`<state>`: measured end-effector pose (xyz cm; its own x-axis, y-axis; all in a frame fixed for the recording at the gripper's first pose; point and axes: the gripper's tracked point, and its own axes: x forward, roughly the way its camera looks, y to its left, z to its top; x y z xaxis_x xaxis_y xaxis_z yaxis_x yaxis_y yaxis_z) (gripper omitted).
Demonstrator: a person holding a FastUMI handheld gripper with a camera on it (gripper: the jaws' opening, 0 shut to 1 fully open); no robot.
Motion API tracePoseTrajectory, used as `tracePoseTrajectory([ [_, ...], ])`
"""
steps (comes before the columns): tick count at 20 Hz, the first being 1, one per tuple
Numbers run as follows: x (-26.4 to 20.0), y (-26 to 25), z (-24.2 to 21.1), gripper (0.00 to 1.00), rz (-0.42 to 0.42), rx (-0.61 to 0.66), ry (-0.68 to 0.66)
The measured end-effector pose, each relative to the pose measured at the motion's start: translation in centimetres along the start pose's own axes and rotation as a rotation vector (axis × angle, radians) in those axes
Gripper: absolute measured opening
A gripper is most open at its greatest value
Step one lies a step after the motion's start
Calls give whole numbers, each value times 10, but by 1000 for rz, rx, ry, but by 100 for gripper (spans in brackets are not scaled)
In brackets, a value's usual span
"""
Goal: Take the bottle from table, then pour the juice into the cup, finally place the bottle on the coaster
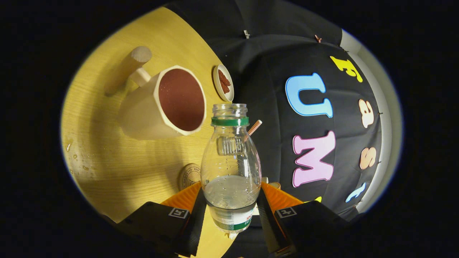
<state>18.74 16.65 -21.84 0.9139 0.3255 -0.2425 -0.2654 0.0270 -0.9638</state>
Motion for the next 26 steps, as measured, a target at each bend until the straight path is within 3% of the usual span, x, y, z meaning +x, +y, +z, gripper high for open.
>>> tracePoseTrajectory([
  [26,12,-9,5,72,30,-325,-27],
])
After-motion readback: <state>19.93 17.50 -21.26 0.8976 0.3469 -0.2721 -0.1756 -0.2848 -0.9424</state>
